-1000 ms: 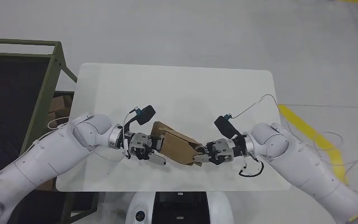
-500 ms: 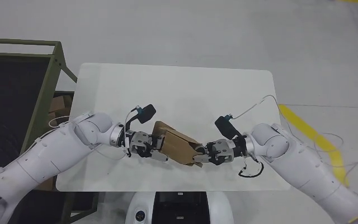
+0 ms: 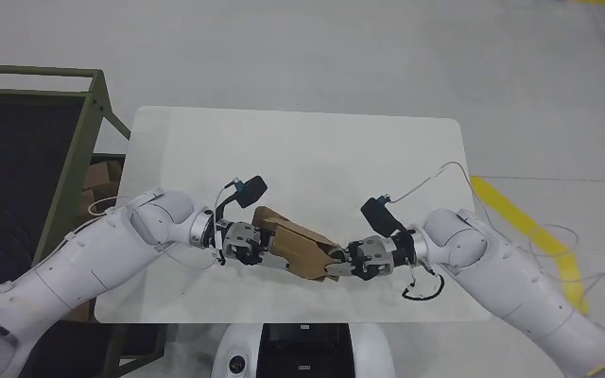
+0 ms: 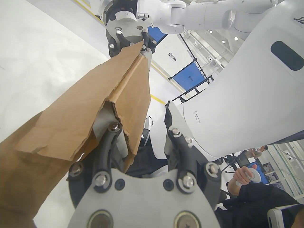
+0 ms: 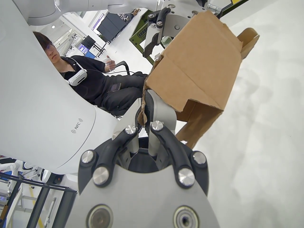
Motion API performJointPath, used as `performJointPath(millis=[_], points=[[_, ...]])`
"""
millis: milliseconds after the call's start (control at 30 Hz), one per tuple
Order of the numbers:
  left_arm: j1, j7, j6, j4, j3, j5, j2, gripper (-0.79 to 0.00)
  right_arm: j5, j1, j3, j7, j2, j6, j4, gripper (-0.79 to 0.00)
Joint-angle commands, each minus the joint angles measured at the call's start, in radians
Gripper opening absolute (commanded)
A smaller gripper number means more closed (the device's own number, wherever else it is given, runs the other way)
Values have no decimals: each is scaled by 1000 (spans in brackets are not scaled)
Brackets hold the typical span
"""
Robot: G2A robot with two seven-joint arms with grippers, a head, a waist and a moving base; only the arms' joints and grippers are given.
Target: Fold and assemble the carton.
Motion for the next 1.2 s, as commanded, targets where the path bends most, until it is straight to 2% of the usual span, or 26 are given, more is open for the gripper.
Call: performJointPath(millis=[0,100,333,400,567,733,767,800,833,867,1167], points=[[-1,0,0,2,0,1,-2,-406,-1,0,2,0,0,0,0,-785],[-1,0,0,3,1,0,-5,-422,1,-1,5,0,0,0,1,-785],[-1,0,0,5,2,5,-10,-539,0,0,2,0,-1,0,4,-785],[-1,0,0,5,1,4,-11,-634,0,0,1,0,-1,0,4,-785],[1,0,0,9,-3,5,-12,-785,-2,-1,1,0,-2,0,5,-785],[2,0,0,9,-6,11,-13,-785,-1,1,2,0,-2,0,8,-785],[2,0,0,9,-6,12,-13,-785,1,1,3,0,-2,0,8,-705],[2,0,0,10,-7,14,-13,-785,2,0,2,0,-2,0,9,-514],[1,0,0,14,-10,17,-13,-785,3,0,3,0,-2,0,8,-185],[2,0,0,17,-13,19,-13,-785,4,-1,3,0,-2,0,8,0],[27,0,0,10,-72,41,-14,-785,-9,-65,88,-3,21,0,-19,0]])
